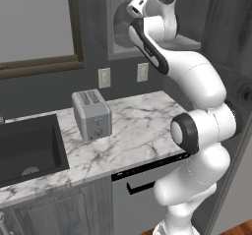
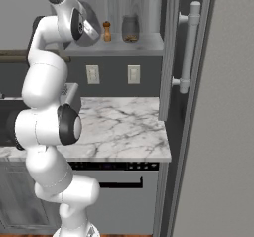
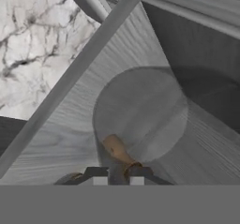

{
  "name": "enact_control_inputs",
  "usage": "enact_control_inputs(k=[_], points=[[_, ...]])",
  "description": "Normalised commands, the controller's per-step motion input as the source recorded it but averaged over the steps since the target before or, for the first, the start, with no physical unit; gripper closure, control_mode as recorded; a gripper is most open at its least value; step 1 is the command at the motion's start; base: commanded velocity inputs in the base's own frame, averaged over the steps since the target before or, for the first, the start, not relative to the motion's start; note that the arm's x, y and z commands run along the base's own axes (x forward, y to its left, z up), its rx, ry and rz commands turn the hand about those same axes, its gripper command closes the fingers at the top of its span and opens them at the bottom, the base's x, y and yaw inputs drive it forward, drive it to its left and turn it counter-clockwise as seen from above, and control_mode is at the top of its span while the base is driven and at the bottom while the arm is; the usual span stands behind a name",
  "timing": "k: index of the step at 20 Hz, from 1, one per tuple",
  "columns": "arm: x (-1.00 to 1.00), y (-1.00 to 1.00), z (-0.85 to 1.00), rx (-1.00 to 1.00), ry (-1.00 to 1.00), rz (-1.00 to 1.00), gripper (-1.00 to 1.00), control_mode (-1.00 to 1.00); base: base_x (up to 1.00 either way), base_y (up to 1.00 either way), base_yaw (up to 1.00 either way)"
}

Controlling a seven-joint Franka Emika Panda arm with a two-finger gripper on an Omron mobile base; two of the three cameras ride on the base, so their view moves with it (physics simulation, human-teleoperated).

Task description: Pick the jar and jar from the dining table and place them in the open cabinet. Close the cabinet after placing the objects.

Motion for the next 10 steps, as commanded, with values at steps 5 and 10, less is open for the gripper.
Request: enact_control_inputs(k=[5,10], points=[[0.00,0.05,-0.01,0.00,-0.02,0.07,-1.00,-1.00,0.00,0.00,0.00],[0.00,0.01,0.00,0.00,-0.02,0.06,-1.00,-1.00,0.00,0.00,0.00]])
